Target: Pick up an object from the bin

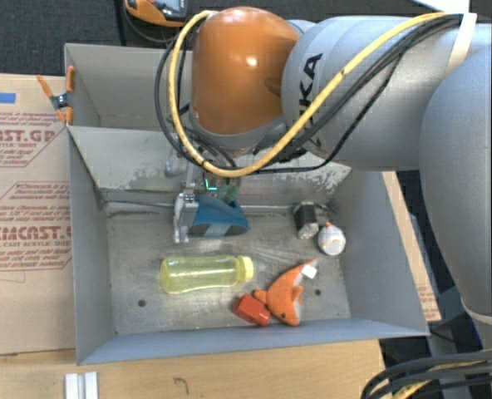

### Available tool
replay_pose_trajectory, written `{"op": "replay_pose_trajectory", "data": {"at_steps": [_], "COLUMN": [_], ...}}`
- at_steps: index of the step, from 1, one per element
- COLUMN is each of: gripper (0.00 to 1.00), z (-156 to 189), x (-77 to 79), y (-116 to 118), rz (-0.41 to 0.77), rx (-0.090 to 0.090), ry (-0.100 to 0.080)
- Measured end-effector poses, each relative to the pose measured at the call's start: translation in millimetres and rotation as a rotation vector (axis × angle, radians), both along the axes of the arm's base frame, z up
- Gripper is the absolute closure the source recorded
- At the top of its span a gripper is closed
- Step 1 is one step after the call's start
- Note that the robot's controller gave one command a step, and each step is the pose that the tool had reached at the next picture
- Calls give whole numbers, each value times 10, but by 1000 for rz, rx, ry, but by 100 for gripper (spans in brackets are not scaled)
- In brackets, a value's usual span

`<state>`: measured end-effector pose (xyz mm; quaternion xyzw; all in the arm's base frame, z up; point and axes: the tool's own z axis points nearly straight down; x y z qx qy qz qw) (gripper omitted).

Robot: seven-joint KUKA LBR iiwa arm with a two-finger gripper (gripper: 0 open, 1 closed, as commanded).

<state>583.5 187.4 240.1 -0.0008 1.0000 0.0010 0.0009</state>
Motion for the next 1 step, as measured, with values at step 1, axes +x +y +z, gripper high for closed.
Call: {"op": "replay_pose_trajectory", "data": {"at_steps": [1], "gripper": [0], "z": [-43], "x": [-19], "y": [-6], "rz": [8], "rx": [2], "ry": [-7]}}
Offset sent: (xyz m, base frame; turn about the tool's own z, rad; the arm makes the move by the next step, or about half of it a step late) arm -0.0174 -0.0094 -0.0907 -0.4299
